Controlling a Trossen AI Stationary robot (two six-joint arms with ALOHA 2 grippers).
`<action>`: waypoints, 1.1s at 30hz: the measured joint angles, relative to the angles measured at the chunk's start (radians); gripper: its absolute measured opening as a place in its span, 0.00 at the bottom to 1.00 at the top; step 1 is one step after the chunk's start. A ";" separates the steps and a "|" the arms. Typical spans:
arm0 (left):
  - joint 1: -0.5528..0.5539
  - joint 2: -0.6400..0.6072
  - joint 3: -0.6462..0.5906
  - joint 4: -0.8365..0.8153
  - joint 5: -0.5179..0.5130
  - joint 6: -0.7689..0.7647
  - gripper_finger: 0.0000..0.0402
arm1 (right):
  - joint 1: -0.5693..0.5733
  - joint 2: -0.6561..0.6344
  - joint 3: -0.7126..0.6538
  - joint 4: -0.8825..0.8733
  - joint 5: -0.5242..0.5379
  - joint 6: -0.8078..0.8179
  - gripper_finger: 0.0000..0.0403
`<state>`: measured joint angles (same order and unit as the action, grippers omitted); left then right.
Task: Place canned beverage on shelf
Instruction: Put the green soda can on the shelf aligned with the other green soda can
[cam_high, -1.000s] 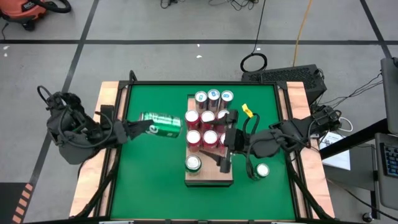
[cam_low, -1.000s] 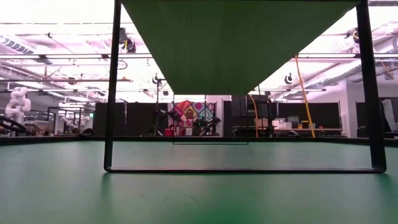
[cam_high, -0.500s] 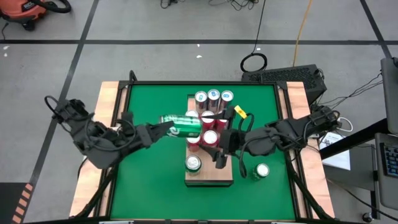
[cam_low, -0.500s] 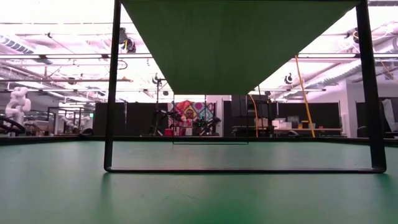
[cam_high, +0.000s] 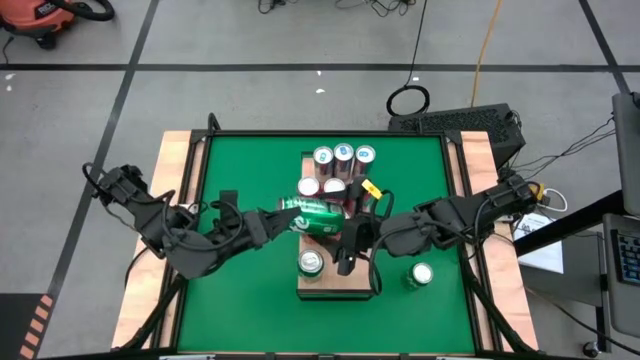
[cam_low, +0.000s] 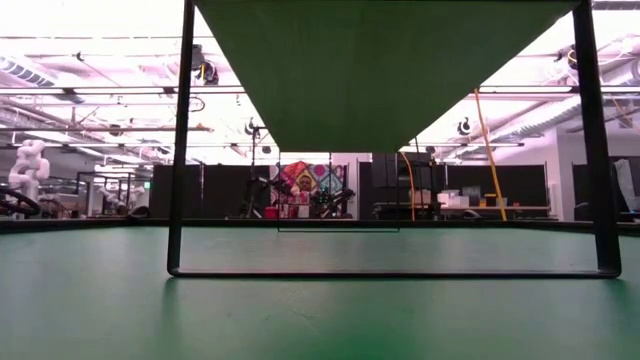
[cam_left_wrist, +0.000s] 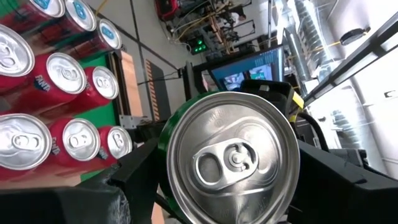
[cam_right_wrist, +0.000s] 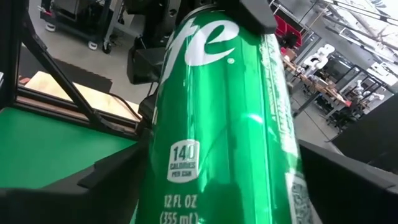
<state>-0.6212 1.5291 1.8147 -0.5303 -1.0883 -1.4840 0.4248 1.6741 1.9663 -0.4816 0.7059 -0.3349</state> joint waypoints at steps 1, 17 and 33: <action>0.000 0.000 0.000 0.000 0.002 0.000 0.71 | 0.000 0.000 0.000 0.000 0.000 -0.007 0.92; 0.000 -0.002 0.000 0.033 0.030 0.080 0.82 | 0.004 -0.002 0.000 0.008 0.003 0.024 0.73; 0.002 -0.116 0.001 0.331 0.075 0.907 0.98 | -0.011 -0.138 -0.002 0.097 -0.106 0.498 0.73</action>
<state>-0.6196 1.4136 1.8155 -0.1991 -1.0130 -0.5769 0.4139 1.5363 1.9644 -0.3850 0.6002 0.1630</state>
